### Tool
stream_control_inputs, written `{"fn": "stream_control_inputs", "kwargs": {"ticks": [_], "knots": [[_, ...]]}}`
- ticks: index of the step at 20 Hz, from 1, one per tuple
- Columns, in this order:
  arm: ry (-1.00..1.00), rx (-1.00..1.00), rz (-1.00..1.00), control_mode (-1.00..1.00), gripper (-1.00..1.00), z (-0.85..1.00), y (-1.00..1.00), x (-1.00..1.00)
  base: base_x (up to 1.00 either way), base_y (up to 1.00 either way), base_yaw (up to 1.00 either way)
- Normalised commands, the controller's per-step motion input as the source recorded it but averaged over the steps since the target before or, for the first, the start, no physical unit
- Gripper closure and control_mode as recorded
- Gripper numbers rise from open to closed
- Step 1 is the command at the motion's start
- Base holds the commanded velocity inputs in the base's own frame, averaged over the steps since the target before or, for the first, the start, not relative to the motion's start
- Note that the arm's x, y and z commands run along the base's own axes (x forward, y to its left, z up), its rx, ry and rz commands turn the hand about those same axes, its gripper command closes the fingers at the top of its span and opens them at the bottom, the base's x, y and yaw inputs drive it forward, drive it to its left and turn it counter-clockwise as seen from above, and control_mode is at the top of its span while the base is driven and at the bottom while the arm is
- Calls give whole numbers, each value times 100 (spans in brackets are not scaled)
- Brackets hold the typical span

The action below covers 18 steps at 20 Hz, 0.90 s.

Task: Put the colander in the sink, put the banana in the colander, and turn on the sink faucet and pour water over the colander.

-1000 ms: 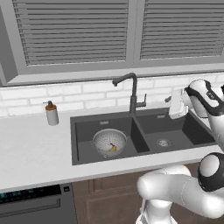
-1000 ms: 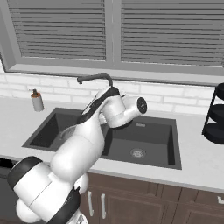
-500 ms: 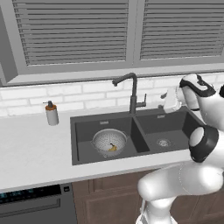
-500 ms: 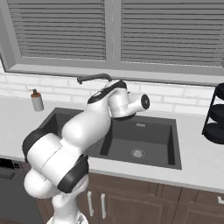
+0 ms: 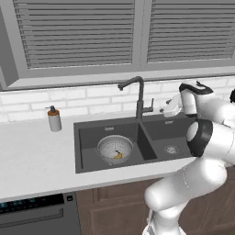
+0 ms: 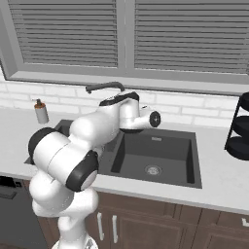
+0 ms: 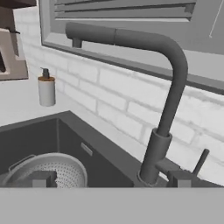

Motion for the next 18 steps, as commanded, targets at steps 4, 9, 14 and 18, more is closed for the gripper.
{"fn": "stream_control_inputs", "kwargs": {"ticks": [4, 9, 14, 18], "knots": [[-2, 21, 3, -100, -100, -34, -39, 22, 0, 0, 0], [-7, 18, 3, -100, -100, -26, -28, 23, 0, 0, 0], [0, 16, -1, -100, -100, -9, -1, 44, 0, 0, 0], [-6, 7, -6, -100, -100, -21, 4, 22, 0, 0, 0]]}}
